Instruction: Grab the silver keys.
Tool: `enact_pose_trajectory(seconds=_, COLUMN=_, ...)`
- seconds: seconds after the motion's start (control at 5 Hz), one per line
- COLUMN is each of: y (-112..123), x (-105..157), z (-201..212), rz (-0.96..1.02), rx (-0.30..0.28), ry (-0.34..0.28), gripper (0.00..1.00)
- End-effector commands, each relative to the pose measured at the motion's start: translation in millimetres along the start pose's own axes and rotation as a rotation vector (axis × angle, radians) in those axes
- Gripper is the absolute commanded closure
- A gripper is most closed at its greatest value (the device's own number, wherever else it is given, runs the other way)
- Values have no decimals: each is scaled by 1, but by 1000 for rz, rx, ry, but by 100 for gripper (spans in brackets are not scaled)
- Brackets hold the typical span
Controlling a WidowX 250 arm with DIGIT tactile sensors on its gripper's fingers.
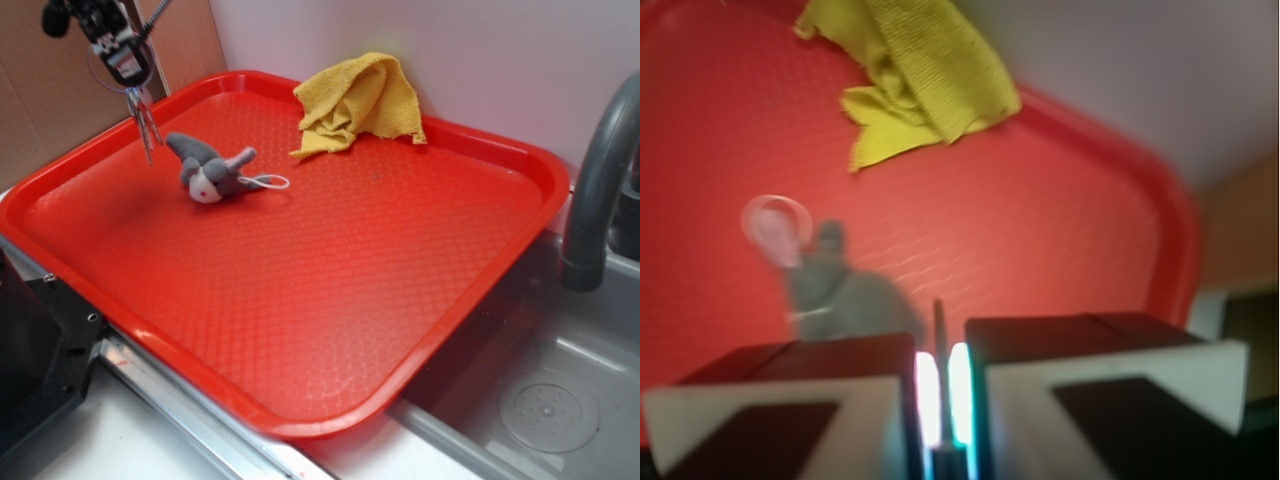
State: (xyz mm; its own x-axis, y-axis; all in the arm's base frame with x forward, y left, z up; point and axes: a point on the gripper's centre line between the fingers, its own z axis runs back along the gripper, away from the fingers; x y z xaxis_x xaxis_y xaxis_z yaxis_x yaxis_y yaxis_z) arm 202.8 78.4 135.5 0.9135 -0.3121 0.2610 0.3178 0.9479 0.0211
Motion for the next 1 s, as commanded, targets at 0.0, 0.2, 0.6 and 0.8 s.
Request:
enact_pose_trajectory(seconds=0.0, y=8, x=28, z=30, rz=215, rx=-111, ry=73, gripper=100)
enact_pose_trajectory(seconds=0.2, y=12, x=28, z=26, rz=214, rx=-128, ry=79, gripper=100)
enact_pose_trajectory(seconds=0.6, y=16, x=25, z=22, rz=211, rx=-114, ry=109, gripper=0)
enact_pose_trajectory(seconds=0.8, y=16, x=25, z=22, rz=211, rx=-114, ry=109, gripper=0)
